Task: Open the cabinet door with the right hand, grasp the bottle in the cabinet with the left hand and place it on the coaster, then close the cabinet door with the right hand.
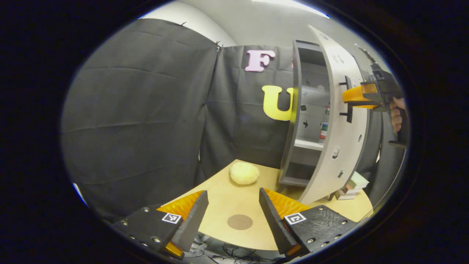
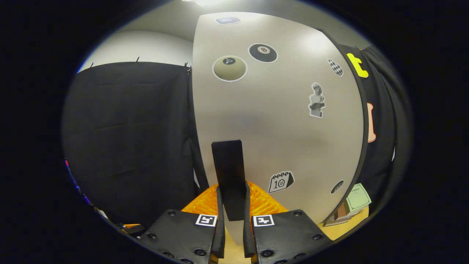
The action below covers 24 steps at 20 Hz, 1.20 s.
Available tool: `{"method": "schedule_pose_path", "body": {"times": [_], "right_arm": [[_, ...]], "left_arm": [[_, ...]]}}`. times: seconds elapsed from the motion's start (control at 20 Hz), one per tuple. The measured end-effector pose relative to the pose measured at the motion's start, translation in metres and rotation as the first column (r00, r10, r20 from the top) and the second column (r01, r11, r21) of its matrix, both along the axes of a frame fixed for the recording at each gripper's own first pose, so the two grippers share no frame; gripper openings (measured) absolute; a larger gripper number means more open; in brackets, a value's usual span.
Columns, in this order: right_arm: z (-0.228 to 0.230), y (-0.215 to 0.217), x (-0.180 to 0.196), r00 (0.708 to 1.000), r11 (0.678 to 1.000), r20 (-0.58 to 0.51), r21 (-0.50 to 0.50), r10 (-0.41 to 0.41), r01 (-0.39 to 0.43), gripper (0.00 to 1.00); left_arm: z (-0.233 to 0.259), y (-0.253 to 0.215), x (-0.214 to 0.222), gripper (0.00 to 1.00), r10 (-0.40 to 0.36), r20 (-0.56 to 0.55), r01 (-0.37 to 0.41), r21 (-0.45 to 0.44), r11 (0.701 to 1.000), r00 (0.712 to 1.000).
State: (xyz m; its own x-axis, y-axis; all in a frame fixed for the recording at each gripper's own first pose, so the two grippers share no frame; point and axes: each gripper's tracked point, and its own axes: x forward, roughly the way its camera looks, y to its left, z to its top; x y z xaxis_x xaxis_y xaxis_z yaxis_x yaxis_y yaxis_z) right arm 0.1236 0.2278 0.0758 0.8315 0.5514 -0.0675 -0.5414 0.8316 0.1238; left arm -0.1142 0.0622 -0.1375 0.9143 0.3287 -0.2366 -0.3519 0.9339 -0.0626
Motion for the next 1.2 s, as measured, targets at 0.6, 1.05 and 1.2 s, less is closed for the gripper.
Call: {"method": "schedule_pose_path", "body": {"times": [0.6,1.05,1.2], "right_arm": [[-0.004,-0.054,-0.039,0.991,0.991,-0.03,0.009,-0.131,0.131,0.22],[-0.004,-0.1,-0.055,0.944,0.943,-0.064,0.052,-0.324,0.327,0.16],[-0.005,-0.117,-0.056,0.913,0.912,-0.091,0.066,-0.398,0.404,0.15]], "left_arm": [[0.016,-0.053,0.063,0.86,-0.167,0.041,0.167,0.019,0.986,0.985],[0.02,-0.119,0.11,0.83,-0.337,0.069,0.336,0.029,0.941,0.939],[0.02,-0.141,0.122,0.84,-0.388,0.067,0.386,0.031,0.922,0.919]]}}
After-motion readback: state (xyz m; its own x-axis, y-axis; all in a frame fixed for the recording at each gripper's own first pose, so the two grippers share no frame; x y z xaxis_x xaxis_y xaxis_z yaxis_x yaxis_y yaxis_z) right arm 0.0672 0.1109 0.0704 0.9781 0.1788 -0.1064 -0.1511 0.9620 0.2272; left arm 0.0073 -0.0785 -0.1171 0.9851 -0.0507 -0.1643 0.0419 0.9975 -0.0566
